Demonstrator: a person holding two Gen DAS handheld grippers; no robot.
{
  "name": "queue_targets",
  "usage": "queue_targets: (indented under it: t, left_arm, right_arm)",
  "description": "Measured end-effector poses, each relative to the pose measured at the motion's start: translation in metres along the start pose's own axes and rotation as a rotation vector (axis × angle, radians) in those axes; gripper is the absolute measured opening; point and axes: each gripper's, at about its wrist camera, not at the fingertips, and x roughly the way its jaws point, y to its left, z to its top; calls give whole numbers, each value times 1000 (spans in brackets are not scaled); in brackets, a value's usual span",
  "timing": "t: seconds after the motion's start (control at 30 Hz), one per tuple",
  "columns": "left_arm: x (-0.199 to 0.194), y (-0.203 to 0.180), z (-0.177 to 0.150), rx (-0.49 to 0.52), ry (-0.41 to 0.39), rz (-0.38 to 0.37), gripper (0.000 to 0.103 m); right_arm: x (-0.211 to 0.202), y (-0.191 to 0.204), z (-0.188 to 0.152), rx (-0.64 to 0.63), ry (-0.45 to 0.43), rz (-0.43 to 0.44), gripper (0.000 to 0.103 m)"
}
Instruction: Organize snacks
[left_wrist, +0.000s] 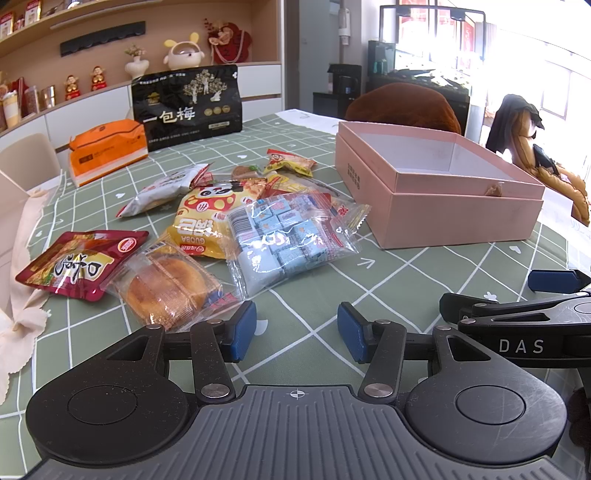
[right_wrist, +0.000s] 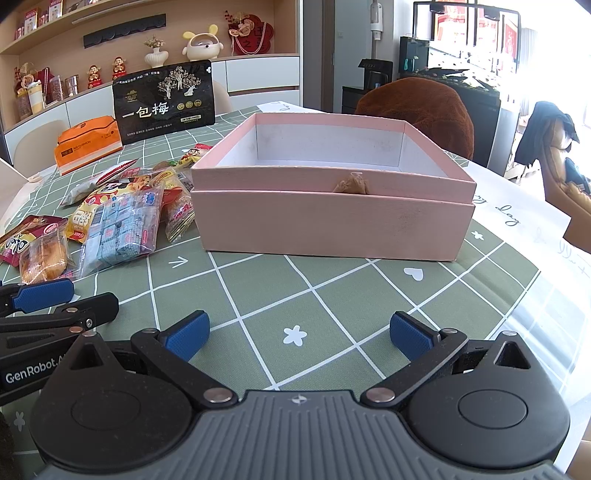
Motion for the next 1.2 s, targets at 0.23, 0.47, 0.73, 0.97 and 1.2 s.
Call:
queue_targets:
  t: [0.23,0.47,0.73,0.97,1.2]
  left_arm:
    - [0,-1,0,3,0,3,56]
    - [2,-3,-2,3,0,3,57]
    - [4,-5,-5,4,0,3,57]
    - [6,-8,-8,4,-1,3,57]
    - [9,-10,-11,5,-1,4,56]
  right_arm:
    - [0,0,0,0,0,0,103]
    - [0,0,0,0,0,0,103]
    - [-1,0,0,0,0,0,103]
    - [-1,0,0,-1,1,0,103]
    - [-1,0,0,-1,1,0,103]
